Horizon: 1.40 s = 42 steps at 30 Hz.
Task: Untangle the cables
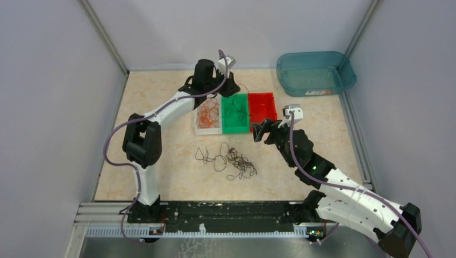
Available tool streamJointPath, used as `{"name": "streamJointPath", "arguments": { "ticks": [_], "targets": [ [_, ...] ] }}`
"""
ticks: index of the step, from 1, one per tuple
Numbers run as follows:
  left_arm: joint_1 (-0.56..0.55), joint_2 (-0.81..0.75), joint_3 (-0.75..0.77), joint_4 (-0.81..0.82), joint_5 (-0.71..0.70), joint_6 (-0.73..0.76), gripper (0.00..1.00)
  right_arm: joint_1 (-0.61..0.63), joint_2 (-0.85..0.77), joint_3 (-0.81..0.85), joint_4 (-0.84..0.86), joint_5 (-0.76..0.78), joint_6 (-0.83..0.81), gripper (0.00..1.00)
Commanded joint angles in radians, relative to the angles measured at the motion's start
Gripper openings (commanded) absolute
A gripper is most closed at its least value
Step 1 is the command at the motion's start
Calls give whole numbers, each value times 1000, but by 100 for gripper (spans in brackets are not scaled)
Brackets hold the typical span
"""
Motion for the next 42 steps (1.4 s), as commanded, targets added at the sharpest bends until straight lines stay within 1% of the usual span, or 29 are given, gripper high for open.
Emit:
{"name": "streamJointPath", "arguments": {
  "ticks": [1, 5, 11, 12, 14, 17, 19, 21, 22, 24, 26, 27, 28, 30, 31, 32, 35, 37, 39, 42],
  "targets": [
    [-13, 13, 21, -35, -6, 38, 20, -16, 4, 43, 44, -13, 12, 79],
    [-12, -19, -51, 10, -5, 37, 37, -19, 5, 48, 45, -19, 15, 79],
    [-12, -57, -55, -11, -11, 82, 41, -24, 18, 57, 48, -22, 16, 79],
    [-12, -63, -50, -17, -14, 87, 44, -27, 25, 59, 49, -26, 18, 79],
    [-13, -78, -49, -31, -4, 102, 53, -32, 46, 64, 54, -41, 25, 79],
    [-11, -96, -48, -34, -2, 108, 57, -52, 88, 82, 52, -82, 41, 79],
    [-7, -105, -32, -36, 7, 120, 62, -81, 128, 104, 42, -114, 46, 79],
    [8, -102, 20, -68, 32, 124, 67, -117, 175, 133, 45, -152, 44, 79],
    [22, -95, 59, -95, 60, 122, 71, -147, 203, 148, 53, -185, 45, 79],
    [53, -76, 160, -177, 115, 124, 82, -217, 276, 186, 73, -272, 64, 80],
    [89, -70, 231, -254, 176, 137, 84, -290, 365, 222, 120, -373, 85, 80],
    [108, -80, 246, -271, 200, 140, 85, -319, 411, 252, 144, -438, 91, 80],
    [129, -96, 251, -282, 218, 138, 85, -340, 469, 288, 169, -466, 78, 80],
    [180, -126, 244, -303, 261, 130, 87, -363, 603, 400, 169, -540, 16, 80],
    [201, -138, 242, -321, 272, 130, 90, -372, 678, 474, 135, -569, -19, 80],
    [219, -152, 240, -343, 278, 140, 91, -380, 775, 545, 107, -597, -51, 80],
    [261, -197, 206, -394, 274, 190, 97, -413, 968, 736, 58, -663, -103, 80],
    [285, -240, 160, -400, 280, 214, 99, -438, 1068, 816, 73, -719, -116, 80],
    [307, -274, 124, -402, 284, 239, 99, -452, 1163, 932, 14, -736, -166, 80],
    [329, -291, 120, -423, 288, 262, 99, -470, 1281, 1085, -74, -769, -213, 80]
  ]
}}
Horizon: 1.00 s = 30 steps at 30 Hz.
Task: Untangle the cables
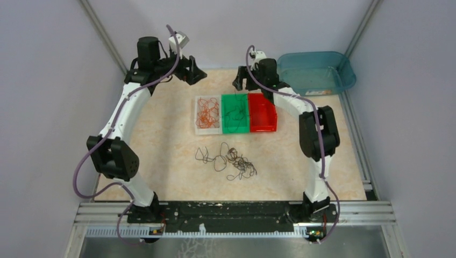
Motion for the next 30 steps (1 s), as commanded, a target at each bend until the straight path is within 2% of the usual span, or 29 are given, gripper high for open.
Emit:
{"name": "streamJointPath", "arguments": {
  "ticks": [1, 8, 15, 23, 30],
  "targets": [
    [24, -46, -5, -58, 48, 62, 99, -34, 121, 218, -93, -106, -105, 80],
    [37, -58, -8, -72, 90, 72, 99, -63, 223, 329, -143, -153, -163, 81],
    [38, -74, -44, -32, 118, 43, 99, -136, 315, 350, -82, -391, -46, 82],
    [38, -83, -61, -9, 123, 38, 99, -164, 367, 382, -37, -563, 17, 81],
    [43, -99, -77, 22, 107, 23, 99, -164, 361, 313, 91, -653, 101, 65]
  ]
}}
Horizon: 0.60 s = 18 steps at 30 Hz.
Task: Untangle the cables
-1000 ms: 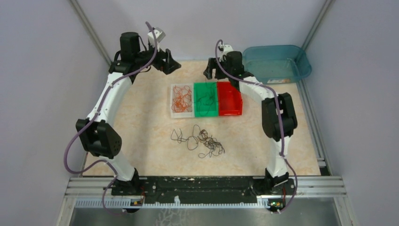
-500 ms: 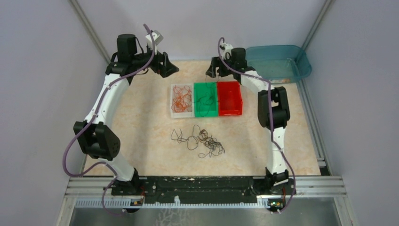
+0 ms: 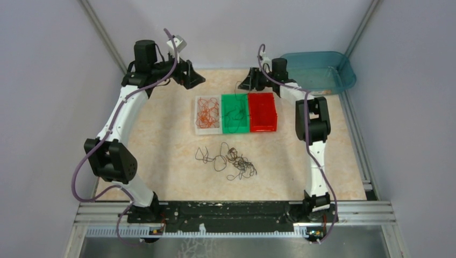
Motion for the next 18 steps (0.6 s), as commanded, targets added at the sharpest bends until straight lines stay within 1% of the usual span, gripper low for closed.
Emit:
{"name": "streamJointPath", "arguments": {
  "ticks": [1, 6, 10, 13, 14, 18],
  "targets": [
    [10, -54, -22, 47, 8, -10, 99, 8, -30, -14, 170, -106, 75, 62],
    [13, -61, -32, 56, 11, -23, 99, 8, -57, -53, 247, -104, 120, 44],
    [15, -66, -41, 65, 12, -27, 98, 8, -80, -68, 269, -95, 141, 18],
    [16, -68, -50, 70, 14, -31, 98, 8, -124, -113, 309, -74, 146, 2],
    [17, -70, -51, 70, 15, -33, 98, 7, -144, -131, 325, -56, 145, 0],
    [18, -73, -60, 81, 18, -43, 97, 11, -248, -220, 359, 63, 78, 0]
  ]
}}
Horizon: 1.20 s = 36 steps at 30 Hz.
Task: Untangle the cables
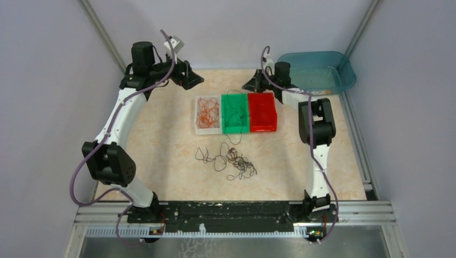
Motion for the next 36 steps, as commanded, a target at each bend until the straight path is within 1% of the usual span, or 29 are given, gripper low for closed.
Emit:
{"name": "streamJointPath", "arguments": {
  "ticks": [1, 3, 6, 8, 9, 10, 12, 14, 18, 21, 23, 25, 28, 33, 36],
  "targets": [
    [7, -37, -12, 38, 17, -18, 97, 14, -220, -89, 155, 135, -82, 0],
    [7, -38, -14, 43, 19, -21, 97, 22, -286, -151, 227, 211, -114, 0],
    [9, -42, -16, 47, 20, -25, 97, 23, -298, -138, 224, 244, -107, 0],
    [9, -45, -16, 47, 20, -27, 97, 25, -285, -93, 151, 201, -119, 36],
    [9, -47, -16, 47, 20, -29, 97, 27, -283, -71, 104, 183, -145, 49],
    [10, -49, -15, 48, 20, -28, 97, 35, -284, -54, 40, 178, -190, 53],
    [11, -51, -15, 49, 22, -29, 97, 55, -299, -36, -83, 203, -291, 55],
    [13, -49, -14, 50, 25, -33, 97, 77, -332, -75, -142, 232, -331, 55],
    [15, -45, -16, 49, 28, -38, 97, 160, -456, -252, -148, 358, -422, 55],
    [14, -44, -12, 52, 31, -48, 97, 222, -562, -404, -112, 390, -468, 55],
    [14, -46, -12, 56, 33, -51, 96, 242, -647, -481, -90, 373, -455, 56],
    [15, -49, -11, 56, 33, -53, 97, 280, -692, -534, -105, 369, -459, 57],
    [16, -56, -17, 56, 33, -52, 97, 359, -723, -574, -155, 441, -507, 57],
    [17, -66, -42, 66, 39, -64, 96, 451, -721, -622, -166, 597, -447, 47],
    [18, -72, -50, 74, 41, -66, 96, 515, -705, -652, -169, 700, -415, 45]
  ]
}}
